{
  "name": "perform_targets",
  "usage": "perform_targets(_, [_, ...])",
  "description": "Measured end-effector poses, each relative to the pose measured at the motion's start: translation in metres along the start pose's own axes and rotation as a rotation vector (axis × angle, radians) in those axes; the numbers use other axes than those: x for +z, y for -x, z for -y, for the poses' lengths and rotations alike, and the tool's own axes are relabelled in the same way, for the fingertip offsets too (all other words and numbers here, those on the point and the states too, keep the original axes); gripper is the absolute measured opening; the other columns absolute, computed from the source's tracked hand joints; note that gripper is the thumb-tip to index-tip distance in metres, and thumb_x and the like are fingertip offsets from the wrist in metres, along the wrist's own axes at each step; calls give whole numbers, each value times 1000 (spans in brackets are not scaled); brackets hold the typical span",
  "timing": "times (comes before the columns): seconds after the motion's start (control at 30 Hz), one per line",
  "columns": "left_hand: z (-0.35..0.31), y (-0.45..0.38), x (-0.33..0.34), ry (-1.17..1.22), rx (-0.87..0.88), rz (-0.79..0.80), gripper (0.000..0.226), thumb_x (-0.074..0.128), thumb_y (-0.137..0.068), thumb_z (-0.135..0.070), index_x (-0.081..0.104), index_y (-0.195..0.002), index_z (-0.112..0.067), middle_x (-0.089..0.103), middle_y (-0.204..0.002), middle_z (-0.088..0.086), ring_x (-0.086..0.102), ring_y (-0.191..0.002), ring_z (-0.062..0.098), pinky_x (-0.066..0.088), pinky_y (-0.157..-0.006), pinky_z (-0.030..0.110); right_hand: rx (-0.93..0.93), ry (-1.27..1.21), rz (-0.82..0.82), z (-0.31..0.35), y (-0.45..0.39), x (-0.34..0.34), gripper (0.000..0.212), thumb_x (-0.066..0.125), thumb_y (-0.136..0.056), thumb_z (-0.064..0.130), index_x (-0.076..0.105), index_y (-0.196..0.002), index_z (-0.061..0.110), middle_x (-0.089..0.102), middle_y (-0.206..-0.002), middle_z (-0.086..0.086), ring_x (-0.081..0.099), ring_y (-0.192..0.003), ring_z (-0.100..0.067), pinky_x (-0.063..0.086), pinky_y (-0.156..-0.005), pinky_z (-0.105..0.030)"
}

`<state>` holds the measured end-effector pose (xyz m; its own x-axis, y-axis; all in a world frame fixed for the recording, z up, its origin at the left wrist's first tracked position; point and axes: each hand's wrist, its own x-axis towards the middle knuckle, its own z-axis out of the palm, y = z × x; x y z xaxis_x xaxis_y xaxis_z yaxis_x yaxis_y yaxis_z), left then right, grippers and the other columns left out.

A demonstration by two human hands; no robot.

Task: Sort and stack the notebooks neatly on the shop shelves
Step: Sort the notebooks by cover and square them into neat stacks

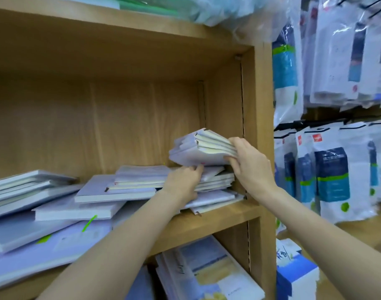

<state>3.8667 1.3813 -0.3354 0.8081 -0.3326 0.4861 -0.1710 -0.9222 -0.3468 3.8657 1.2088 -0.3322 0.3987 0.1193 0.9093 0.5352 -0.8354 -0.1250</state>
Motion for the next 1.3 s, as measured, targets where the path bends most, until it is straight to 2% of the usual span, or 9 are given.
perform_targets(0.13, [-2,-2,2,1,-87,-70,52,57,-85,-14,34,-132,-16,58,-114,8,54,-104,28,35,-63,33,14,0,-23,1,1,1,29,53,-92,19,49,-121,14,57,-110,-2,57,-90,-28,34,-61,-30])
perform_targets(0.3, [17,2,-31,99,-145,-203,46,58,-85,-28,38,-126,-22,62,-106,8,58,-98,34,33,-66,33,-26,-59,-119,1,-8,-16,29,59,-89,16,53,-116,11,60,-100,-5,59,-82,-28,50,-62,-39])
perform_targets(0.6, [43,9,-78,512,-407,-440,41,69,-73,-30,49,-107,-18,65,-90,11,58,-89,37,37,-64,33,-177,30,-318,42,-60,-75,28,62,-85,12,54,-111,11,61,-93,-6,61,-79,-29,52,-55,-41])
perform_targets(0.73, [32,32,-61,390,-249,-338,35,64,-79,-29,42,-104,-18,59,-81,6,59,-85,34,36,-63,33,-176,68,-249,47,-47,-77,27,64,-83,12,56,-109,11,61,-92,-5,60,-75,-27,50,-53,-37])
perform_targets(0.87, [43,70,-35,153,-72,-75,45,58,-85,-29,40,-126,-22,63,-107,9,57,-102,36,41,-72,35,-166,95,-100,36,-11,-64,29,66,-80,7,57,-107,11,62,-91,-5,60,-73,-29,49,-52,-36])
perform_targets(1.07, [77,76,-48,203,-152,-209,38,64,-80,-34,48,-110,-17,66,-90,11,59,-91,37,45,-70,38,-157,76,-177,32,-3,-40,33,71,-74,2,60,-104,9,64,-89,-6,62,-71,-26,47,-53,-30])
perform_targets(1.13, [80,76,-50,157,-169,-236,35,63,-82,-35,47,-107,-16,66,-88,9,60,-89,37,42,-66,35,-153,84,-225,31,-14,-27,32,71,-73,0,61,-102,8,65,-88,-5,61,-73,-25,47,-59,-28])
perform_targets(1.2, [79,81,-46,78,-108,-247,37,68,-78,-34,49,-106,-18,67,-83,5,62,-82,33,37,-57,32,-191,129,-184,26,-17,-5,39,73,-66,-6,61,-99,9,65,-88,-6,62,-75,-27,52,-75,-39])
perform_targets(1.3, [82,86,-27,7,105,-216,51,80,-60,-24,44,-96,-25,64,-62,2,61,-54,26,32,-41,27,-256,318,183,18,-11,16,42,69,-66,-7,55,-102,11,63,-88,-6,62,-77,-29,43,-95,-47])
